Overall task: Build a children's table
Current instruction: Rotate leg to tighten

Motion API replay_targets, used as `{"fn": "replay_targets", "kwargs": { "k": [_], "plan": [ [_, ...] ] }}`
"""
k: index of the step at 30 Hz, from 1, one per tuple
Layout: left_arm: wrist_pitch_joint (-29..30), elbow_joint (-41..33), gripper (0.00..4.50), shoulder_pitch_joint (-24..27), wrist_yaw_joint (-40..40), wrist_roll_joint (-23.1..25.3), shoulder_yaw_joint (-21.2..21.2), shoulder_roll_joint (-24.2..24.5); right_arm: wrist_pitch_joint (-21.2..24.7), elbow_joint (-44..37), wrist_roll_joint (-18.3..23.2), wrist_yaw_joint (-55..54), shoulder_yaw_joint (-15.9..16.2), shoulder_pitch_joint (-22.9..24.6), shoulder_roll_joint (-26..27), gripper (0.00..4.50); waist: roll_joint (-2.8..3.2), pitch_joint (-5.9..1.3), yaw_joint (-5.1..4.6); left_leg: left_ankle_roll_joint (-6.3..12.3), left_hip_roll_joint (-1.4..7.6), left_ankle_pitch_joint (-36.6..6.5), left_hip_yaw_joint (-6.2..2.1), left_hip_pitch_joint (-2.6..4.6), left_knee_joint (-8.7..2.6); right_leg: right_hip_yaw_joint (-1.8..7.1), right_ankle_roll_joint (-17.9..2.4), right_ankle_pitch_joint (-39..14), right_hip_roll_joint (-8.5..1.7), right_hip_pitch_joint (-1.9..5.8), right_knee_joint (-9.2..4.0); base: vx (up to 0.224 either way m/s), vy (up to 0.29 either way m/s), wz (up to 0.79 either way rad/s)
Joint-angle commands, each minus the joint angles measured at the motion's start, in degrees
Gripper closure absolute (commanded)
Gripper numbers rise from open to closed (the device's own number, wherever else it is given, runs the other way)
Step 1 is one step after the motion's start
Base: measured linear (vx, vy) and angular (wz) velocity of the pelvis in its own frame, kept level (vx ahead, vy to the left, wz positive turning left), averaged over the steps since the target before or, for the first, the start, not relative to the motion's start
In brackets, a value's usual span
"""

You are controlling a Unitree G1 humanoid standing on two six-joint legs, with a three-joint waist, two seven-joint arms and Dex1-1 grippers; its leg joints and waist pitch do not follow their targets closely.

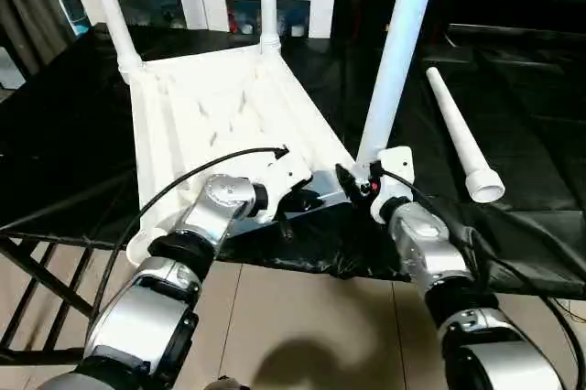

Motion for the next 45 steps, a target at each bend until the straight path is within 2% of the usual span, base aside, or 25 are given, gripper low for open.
{"fn": "replay_targets", "kwargs": {
  "k": [1,5,7,8,10,15,20,24,25,27,30,31,32,33,34,35,36,38,39,42,43,45],
  "plan": [
    [-3.2,-1.2,4.50,1.1,-5.1,-1.6,-1.1,-0.2,-0.9,-1.6,0.1,9.4,3.4,0.9,-0.6,0.62,-0.51,-3.30,0.12,4.61,2.78,-10.6,-1.34,0.30,-3.74,2.78,-12.8,-6.8,-3.96,2.55,-4.79,0.000,0.000,0.00],
    [-4.6,-1.2,4.50,1.3,-11.2,-2.9,-0.8,2.1,-0.2,-5.9,2.1,23.0,6.1,3.3,-4.1,0.62,-0.46,-3.71,0.54,6.99,2.98,-7.2,-1.14,0.29,-3.16,2.58,-15.2,1.5,-3.77,2.60,-3.65,0.000,0.000,0.00],
    [-4.8,-1.1,4.50,1.3,-12.3,-3.2,-0.8,2.5,0.1,-6.8,2.5,25.8,6.8,3.8,-5.0,0.62,-0.44,-3.64,0.54,7.35,3.04,-7.0,-1.11,0.31,-3.19,2.56,-15.7,2.1,-3.80,2.53,-3.65,0.000,0.000,0.00],
    [-5.4,-0.8,4.50,1.3,-15.4,-3.5,-1.1,3.8,1.6,-8.6,3.2,32.1,8.5,4.6,-7.3,0.62,-0.55,-3.58,0.58,7.62,2.99,-7.3,-1.14,0.28,-3.17,2.49,-16.0,1.9,-3.73,2.64,-3.70,0.000,0.000,0.00],
    [-5.7,-0.8,4.50,1.1,-19.4,-4.3,-1.0,4.9,3.1,-9.3,3.0,38.2,10.1,4.7,-9.6,0.62,-0.42,-3.65,0.70,7.86,3.08,-7.6,-1.19,0.27,-3.08,2.49,-16.2,1.8,-3.81,2.67,-3.62,0.000,0.000,0.00],
    [-6.6,-0.9,4.50,1.1,-23.1,-4.5,-1.5,6.1,4.7,-9.9,3.2,42.3,10.6,4.3,-10.7,0.87,-0.32,-3.69,0.79,7.11,3.29,-8.0,-1.15,0.49,-3.14,2.54,-17.4,2.2,-3.96,2.42,-3.46,0.000,0.000,0.00],
    [-6.6,-0.8,4.50,1.0,-25.1,-4.6,-1.6,6.8,6.6,-11.4,4.3,44.5,11.1,4.4,-11.0,1.35,-0.36,-3.70,1.04,6.53,3.32,-7.6,-1.13,0.58,-3.17,2.57,-17.4,2.2,-4.07,2.48,-3.42,0.000,0.000,0.00],
    [-6.2,-0.5,4.50,1.1,-25.3,-4.9,-1.0,6.7,7.7,-12.9,4.8,44.8,11.0,5.3,-10.4,1.53,-0.39,-3.81,1.25,6.83,3.28,-6.7,-1.10,0.59,-3.04,2.58,-17.2,3.6,-4.03,2.49,-3.24,0.000,0.000,0.00],
    [-5.2,-0.6,4.50,1.1,-25.1,-5.7,-0.3,6.3,7.7,-13.0,4.8,43.9,10.6,5.6,-10.0,1.70,-0.25,-3.83,1.31,6.80,3.32,-6.5,-1.13,0.62,-3.05,2.54,-17.3,3.9,-4.05,2.42,-3.22,0.000,0.000,0.00],
    [-3.5,-0.8,4.50,1.1,-23.6,-6.7,0.7,5.5,7.7,-12.9,4.9,41.1,9.4,5.9,-9.0,1.73,-0.24,-3.79,1.33,6.43,3.31,-6.8,-1.12,0.61,-3.08,2.54,-17.3,3.5,-4.11,2.43,-3.22,0.000,0.000,0.00],
    [-2.3,-0.1,4.50,0.6,-17.2,-5.7,1.2,4.1,6.1,-11.1,4.0,31.5,7.2,5.8,-6.7,1.77,-0.32,-3.48,1.23,4.64,3.40,-9.1,-1.16,0.78,-3.43,2.67,-16.5,-1.4,-4.30,2.20,-3.81,0.000,0.000,0.00],
    [-2.3,-0.1,4.50,0.6,-17.2,-5.7,1.2,4.1,6.1,-11.1,4.0,31.5,7.2,5.8,-6.7,1.78,-0.32,-3.48,1.23,4.64,3.40,-9.1,-1.16,0.78,-3.43,2.67,-16.5,-1.4,-4.30,2.20,-3.81,0.000,0.000,0.00],
    [0.5,0.6,4.50,-0.3,-7.2,-3.2,1.2,1.9,5.9,-7.3,1.8,17.8,4.8,4.6,-3.7,1.78,-0.33,-3.22,0.85,2.89,3.35,-11.3,-1.19,0.80,-3.73,2.80,-15.6,-6.1,-4.32,2.08,-4.31,0.000,0.000,0.00],
    [1.7,0.7,4.50,-0.7,-4.5,-3.1,1.5,0.8,5.6,-6.2,1.2,13.3,4.0,4.2,-2.6,1.78,-0.25,-3.01,0.56,1.93,3.38,-12.6,-1.30,0.98,-3.98,2.90,-15.3,-8.2,-4.42,1.85,-4.54,0.000,0.000,0.00],
    [2.4,0.8,4.50,-0.9,-3.0,-3.1,1.8,0.1,5.4,-5.5,0.9,10.7,3.5,3.9,-2.0,1.78,-0.36,-2.87,0.17,0.16,3.14,-15.1,-1.53,1.20,-4.22,2.88,-14.2,-13.6,-4.44,1.85,-5.07,0.000,0.000,0.00],
    [4.3,0.5,4.50,-1.2,-0.2,-3.4,2.4,-1.3,6.1,-4.4,1.1,5.9,2.2,3.3,-0.6,1.78,-0.52,-2.95,-0.09,-0.31,2.99,-15.5,-1.55,1.26,-4.18,3.01,-13.2,-15.7,-4.51,1.96,-5.41,0.000,0.000,0.00],
    [4.3,0.5,4.50,-1.2,-0.2,-3.4,2.4,-1.3,6.1,-4.4,1.1,5.9,2.2,3.3,-0.6,1.78,-0.44,-2.94,-0.21,-0.29,3.01,-15.1,-1.54,1.15,-4.18,3.11,-13.1,-15.6,-4.53,1.97,-5.42,0.000,0.000,0.00],
    [8.0,0.1,4.50,-2.2,7.4,-3.7,3.8,-4.6,6.7,-1.6,0.3,-5.7,0.2,1.7,2.4,1.78,-0.26,-3.02,-0.35,0.21,2.87,-13.9,-1.47,1.15,-4.15,3.16,-12.7,-13.7,-4.21,1.77,-5.39,0.000,0.000,0.00],
    [8.0,0.1,4.50,-2.2,7.4,-3.7,3.8,-4.6,6.7,-1.6,0.3,-5.7,0.2,1.7,2.4,1.78,-0.36,-3.12,-0.33,0.36,2.85,-13.3,-1.37,1.19,-4.04,3.15,-12.8,-12.6,-4.20,1.80,-5.36,0.000,0.000,0.00],
    [7.8,0.7,4.50,-2.6,11.4,-3.4,3.7,-6.6,6.0,0.3,-1.1,-12.9,-0.4,0.5,4.6,1.78,-0.06,-3.49,-0.19,1.85,2.65,-9.3,-1.34,0.74,-3.69,3.07,-13.5,-5.2,-3.97,2.19,-4.60,0.000,0.000,0.00],
    [7.3,0.9,4.50,-2.6,11.4,-3.2,3.5,-6.8,5.2,0.6,-1.1,-13.4,-0.6,0.3,4.9,1.43,-0.17,-3.53,-0.30,2.28,2.60,-8.5,-1.30,0.66,-3.63,3.05,-13.7,-3.6,-3.85,2.22,-4.46,0.000,0.000,0.00],
    [6.3,1.2,4.50,-2.3,11.2,-2.3,2.8,-6.9,3.9,1.5,-0.4,-14.0,-1.8,-0.4,5.4,1.08,0.05,-3.91,-0.10,5.00,2.45,-5.5,-1.19,0.58,-3.20,2.83,-14.6,2.9,-3.76,2.51,-3.89,0.000,0.000,0.00]
  ]
}}
